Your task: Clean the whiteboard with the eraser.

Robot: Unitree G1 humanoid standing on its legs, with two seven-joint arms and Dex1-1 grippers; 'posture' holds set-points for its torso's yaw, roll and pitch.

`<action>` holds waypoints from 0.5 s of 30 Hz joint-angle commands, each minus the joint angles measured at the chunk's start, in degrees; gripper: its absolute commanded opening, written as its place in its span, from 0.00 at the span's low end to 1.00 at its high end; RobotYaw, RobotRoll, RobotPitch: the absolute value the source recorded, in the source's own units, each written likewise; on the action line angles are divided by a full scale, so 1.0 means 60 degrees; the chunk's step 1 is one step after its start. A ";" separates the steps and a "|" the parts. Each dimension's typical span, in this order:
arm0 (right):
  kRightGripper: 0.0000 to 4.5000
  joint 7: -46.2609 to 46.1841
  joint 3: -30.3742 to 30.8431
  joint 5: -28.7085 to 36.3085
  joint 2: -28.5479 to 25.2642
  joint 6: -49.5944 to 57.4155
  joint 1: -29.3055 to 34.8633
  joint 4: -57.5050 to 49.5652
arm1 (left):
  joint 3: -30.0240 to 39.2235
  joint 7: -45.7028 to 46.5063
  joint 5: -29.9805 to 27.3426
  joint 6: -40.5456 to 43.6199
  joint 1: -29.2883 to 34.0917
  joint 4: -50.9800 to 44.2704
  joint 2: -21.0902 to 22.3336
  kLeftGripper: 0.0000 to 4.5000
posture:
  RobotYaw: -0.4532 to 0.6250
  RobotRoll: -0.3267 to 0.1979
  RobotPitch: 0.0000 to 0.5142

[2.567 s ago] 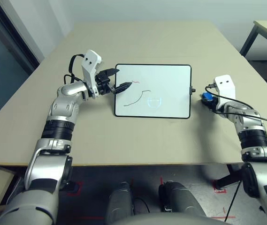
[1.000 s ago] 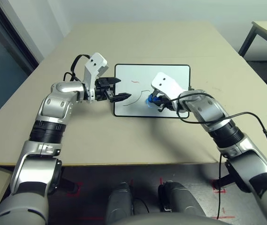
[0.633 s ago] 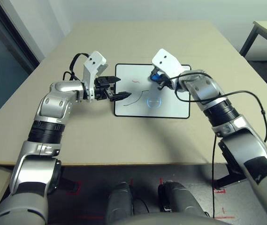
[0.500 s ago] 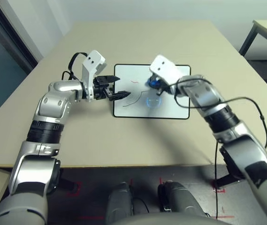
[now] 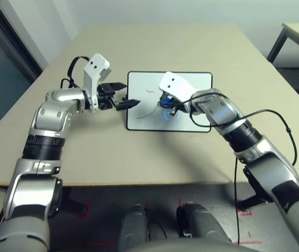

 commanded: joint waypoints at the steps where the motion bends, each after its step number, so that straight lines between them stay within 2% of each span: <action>1: 0.13 0.0456 0.0476 -0.0184 -0.0096 0.0423 0.0788 -0.0683 | 0.0145 0.0039 -0.0097 0.0129 0.0177 -0.0155 0.0130 1.00 | 0.39 0.62 0.11; 5: 0.13 0.1051 0.1164 -0.0269 -0.0575 0.1355 0.1854 -0.2454 | 0.0202 0.0055 -0.0117 0.0170 0.0222 -0.0177 0.0217 1.00 | 0.39 0.62 0.11; 8: 0.13 0.1239 0.1463 -0.0305 -0.0735 0.1698 0.2211 -0.3046 | 0.0212 0.0058 -0.0104 0.0164 0.0204 -0.0124 0.0248 1.00 | 0.39 0.62 0.11; 11: 0.13 0.1083 0.1363 -0.0380 -0.0564 0.1405 0.1914 -0.2497 | 0.0202 0.0065 -0.0085 0.0142 0.0146 -0.0053 0.0242 1.00 | 0.39 0.62 0.11; 15: 0.13 0.0541 0.0737 -0.0431 -0.0008 0.0422 0.0745 -0.0729 | 0.0192 0.0072 -0.0071 0.0106 0.0110 -0.0004 0.0224 1.00 | 0.40 0.62 0.11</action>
